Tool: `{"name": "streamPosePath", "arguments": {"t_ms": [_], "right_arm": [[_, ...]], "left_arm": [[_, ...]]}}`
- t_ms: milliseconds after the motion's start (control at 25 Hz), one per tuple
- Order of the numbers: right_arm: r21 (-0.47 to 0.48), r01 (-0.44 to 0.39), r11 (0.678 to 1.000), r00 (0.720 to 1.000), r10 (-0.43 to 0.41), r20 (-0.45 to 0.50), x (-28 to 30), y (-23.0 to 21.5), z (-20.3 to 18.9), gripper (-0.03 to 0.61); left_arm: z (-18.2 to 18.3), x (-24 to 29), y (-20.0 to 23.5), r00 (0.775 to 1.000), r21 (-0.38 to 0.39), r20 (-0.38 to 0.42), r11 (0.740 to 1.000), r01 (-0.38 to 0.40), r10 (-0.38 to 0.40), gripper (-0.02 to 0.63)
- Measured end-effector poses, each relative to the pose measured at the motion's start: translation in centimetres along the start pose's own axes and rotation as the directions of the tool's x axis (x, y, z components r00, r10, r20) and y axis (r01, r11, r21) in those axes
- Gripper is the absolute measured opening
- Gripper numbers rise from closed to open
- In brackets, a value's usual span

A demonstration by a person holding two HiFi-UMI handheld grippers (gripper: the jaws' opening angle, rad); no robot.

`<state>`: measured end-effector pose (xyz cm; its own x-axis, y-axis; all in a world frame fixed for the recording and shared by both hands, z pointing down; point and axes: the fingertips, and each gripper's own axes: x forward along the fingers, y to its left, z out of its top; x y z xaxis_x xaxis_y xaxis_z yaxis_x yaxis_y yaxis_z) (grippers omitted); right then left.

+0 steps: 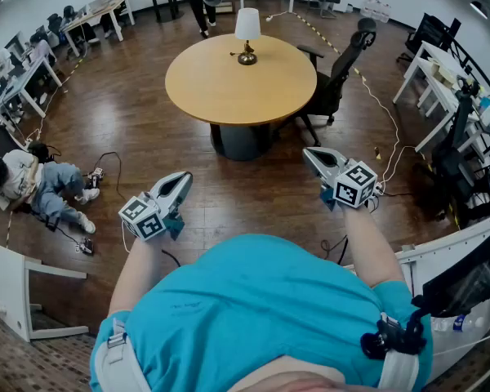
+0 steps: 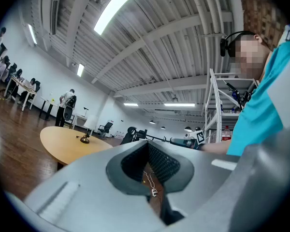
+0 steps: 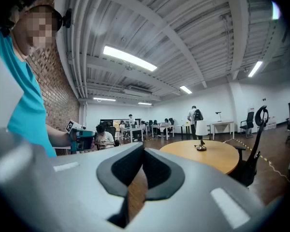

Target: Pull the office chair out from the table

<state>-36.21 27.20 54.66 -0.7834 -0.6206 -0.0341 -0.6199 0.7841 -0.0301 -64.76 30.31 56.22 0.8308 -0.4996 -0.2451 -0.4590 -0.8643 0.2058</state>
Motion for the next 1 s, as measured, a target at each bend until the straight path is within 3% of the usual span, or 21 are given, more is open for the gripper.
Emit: {"name": "streamPosePath", "arguments": {"t_ms": [240, 440, 640, 800, 1000], "right_arm": [[-0.003, -0.008, 1.0, 1.0, 0.007, -0.029, -3.1, -2.1, -0.4, -0.003], [0.011, 0.011, 1.0, 0.999, -0.011, -0.04, -3.3, -4.2, -1.0, -0.003], [0.017, 0.047, 0.999, 0.998, -0.047, -0.043, -1.5, -6.5, -1.2, -0.003], [0.011, 0.097, 0.995, 0.994, -0.096, -0.046, 2.6, -8.8, -0.2, -0.003], [-0.01, 0.147, 0.989, 0.989, -0.148, -0.031, 8.5, -11.2, 0.9, -0.003]], "left_arm": [[-2.1, 3.9, -2.8, 1.0, -0.03, -0.001, 1.0, -0.002, 0.002, 0.011], [-3.6, 5.9, -2.0, 0.999, -0.036, -0.025, 0.999, 0.04, -0.041, 0.011], [-2.9, 6.9, 2.5, 0.999, -0.058, -0.017, 0.997, 0.045, -0.046, 0.011], [-0.9, 8.5, 8.0, 0.996, -0.071, -0.004, 0.993, 0.089, -0.09, 0.011], [0.5, 10.3, 14.8, 0.983, -0.056, -0.047, 0.983, 0.173, -0.175, 0.011]]}}
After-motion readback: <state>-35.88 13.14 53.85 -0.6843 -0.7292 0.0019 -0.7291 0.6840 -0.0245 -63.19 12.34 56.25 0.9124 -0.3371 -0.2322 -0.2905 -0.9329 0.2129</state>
